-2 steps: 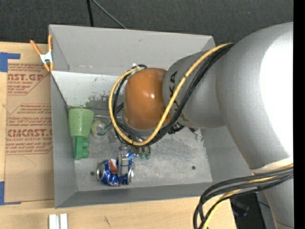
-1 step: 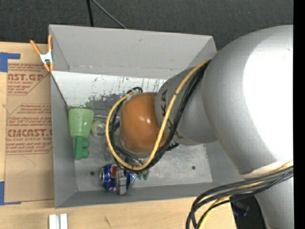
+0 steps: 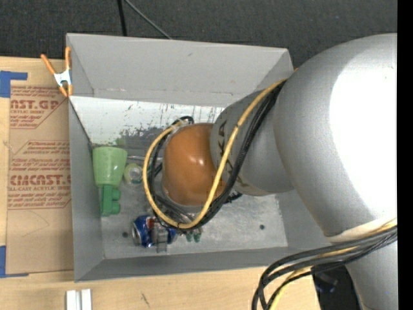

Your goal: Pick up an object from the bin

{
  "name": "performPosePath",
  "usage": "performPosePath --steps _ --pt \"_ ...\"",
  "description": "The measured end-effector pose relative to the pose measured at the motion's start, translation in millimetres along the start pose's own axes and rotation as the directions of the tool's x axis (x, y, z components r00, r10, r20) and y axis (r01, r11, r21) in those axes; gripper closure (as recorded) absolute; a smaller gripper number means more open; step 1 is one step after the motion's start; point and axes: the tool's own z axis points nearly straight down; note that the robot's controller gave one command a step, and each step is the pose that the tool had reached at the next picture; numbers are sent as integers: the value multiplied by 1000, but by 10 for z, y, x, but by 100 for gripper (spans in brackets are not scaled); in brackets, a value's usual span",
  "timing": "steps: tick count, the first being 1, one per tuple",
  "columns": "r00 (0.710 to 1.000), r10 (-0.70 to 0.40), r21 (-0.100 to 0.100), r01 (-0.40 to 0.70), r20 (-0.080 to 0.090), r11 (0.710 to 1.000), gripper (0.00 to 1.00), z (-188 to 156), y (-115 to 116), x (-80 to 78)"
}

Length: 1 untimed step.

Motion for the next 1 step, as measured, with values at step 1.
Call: performPosePath --steps 1 --pt "1000 -15 1 15 12 1000 100 -1454 -103 -128"
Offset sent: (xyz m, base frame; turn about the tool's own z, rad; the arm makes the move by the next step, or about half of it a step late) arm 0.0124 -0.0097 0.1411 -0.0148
